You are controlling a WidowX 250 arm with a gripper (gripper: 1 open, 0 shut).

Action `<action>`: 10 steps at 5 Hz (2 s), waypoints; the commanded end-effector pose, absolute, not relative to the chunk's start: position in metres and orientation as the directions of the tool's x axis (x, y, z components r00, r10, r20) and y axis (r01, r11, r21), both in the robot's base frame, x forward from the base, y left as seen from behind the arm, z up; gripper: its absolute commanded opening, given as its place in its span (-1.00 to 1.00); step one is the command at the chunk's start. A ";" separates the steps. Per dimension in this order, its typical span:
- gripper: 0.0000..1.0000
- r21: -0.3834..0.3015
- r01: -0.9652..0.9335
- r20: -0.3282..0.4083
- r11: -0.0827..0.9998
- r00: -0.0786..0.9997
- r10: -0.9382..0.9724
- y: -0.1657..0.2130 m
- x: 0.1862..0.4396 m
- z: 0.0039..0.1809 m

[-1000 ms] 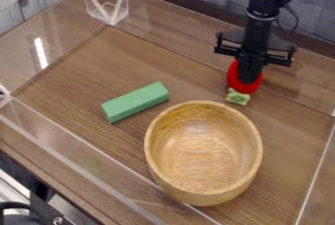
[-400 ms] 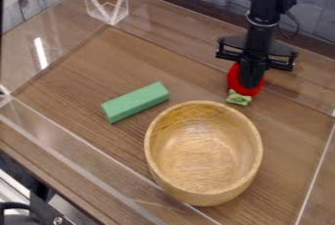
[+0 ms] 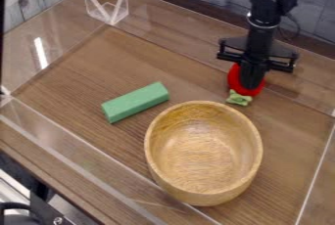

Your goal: Move the red fruit to the right

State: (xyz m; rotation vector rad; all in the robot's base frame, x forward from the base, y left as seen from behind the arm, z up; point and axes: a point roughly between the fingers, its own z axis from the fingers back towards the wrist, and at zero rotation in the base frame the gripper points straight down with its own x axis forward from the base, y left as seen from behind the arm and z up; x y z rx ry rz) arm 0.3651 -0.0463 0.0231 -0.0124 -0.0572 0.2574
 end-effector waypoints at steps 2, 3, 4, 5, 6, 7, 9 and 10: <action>1.00 -0.027 -0.234 0.041 0.972 0.971 0.235 -0.049 0.364 0.010; 1.00 -0.035 -0.235 0.033 0.971 0.971 0.236 -0.050 0.363 0.010; 1.00 -0.046 -0.240 0.029 0.970 0.970 0.241 -0.049 0.360 0.013; 1.00 -0.071 -0.248 0.039 0.966 0.967 0.251 -0.044 0.357 0.028; 1.00 -0.093 -0.256 0.051 0.962 0.964 0.262 -0.038 0.354 0.043; 1.00 -0.106 -0.258 0.055 0.960 0.963 0.264 -0.035 0.353 0.050; 1.00 -0.120 -0.260 0.064 0.958 0.961 0.269 -0.032 0.352 0.061; 1.00 -0.123 -0.261 0.068 0.957 0.960 0.271 -0.031 0.353 0.064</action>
